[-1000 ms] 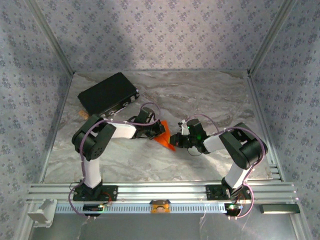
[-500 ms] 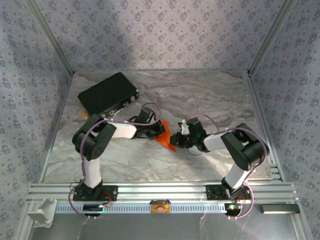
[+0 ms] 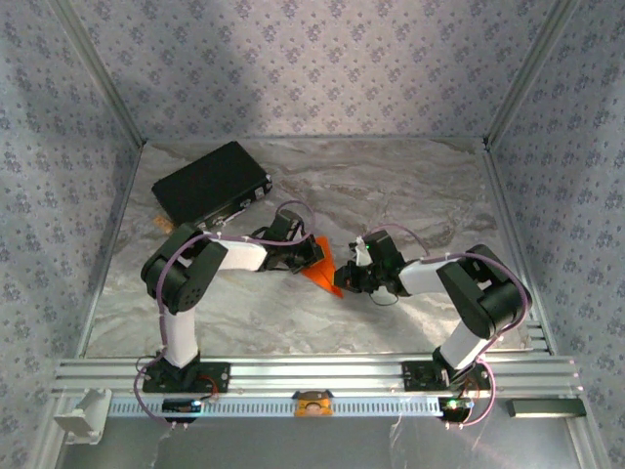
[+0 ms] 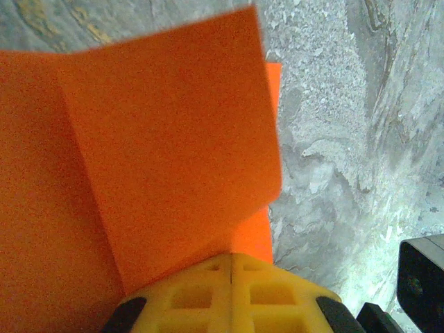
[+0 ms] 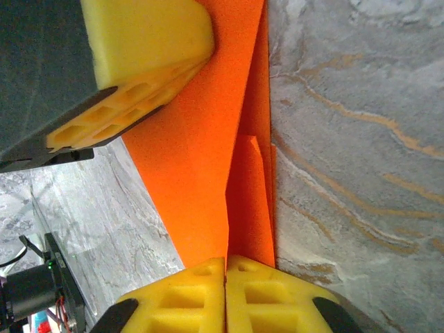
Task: Fold a paper plane with a square sheet of paper (pick it up from the middle)
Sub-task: Fourth fold the wing at the center of the table.
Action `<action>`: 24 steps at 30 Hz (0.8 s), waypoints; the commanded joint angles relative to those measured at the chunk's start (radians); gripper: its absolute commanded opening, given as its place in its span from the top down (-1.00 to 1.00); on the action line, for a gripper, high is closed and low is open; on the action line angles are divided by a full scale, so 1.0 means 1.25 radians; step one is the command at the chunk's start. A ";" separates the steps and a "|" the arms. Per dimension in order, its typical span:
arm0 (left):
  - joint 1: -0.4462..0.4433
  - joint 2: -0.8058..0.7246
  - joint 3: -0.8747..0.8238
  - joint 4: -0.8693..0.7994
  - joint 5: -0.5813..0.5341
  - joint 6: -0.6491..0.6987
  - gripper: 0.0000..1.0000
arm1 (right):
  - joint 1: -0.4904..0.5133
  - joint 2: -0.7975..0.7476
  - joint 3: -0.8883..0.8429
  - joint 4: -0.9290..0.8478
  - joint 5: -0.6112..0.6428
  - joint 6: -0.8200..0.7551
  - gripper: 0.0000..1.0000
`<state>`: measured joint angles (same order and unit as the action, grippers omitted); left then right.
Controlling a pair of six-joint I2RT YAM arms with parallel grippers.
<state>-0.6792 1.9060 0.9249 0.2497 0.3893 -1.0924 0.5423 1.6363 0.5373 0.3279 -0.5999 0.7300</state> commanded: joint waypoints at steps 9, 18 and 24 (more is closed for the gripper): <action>0.005 0.019 -0.019 -0.029 -0.011 0.009 1.00 | -0.006 -0.037 0.005 -0.148 -0.014 -0.042 0.66; 0.006 0.018 -0.022 -0.027 -0.011 0.007 1.00 | -0.005 -0.037 0.008 -0.173 -0.004 -0.051 0.79; 0.008 0.018 -0.024 -0.023 -0.009 0.007 1.00 | -0.004 -0.066 0.006 -0.209 0.000 -0.061 0.63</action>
<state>-0.6781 1.9060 0.9199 0.2584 0.3946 -1.0927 0.5407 1.5768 0.5507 0.1513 -0.6094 0.6735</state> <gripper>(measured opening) 0.046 0.178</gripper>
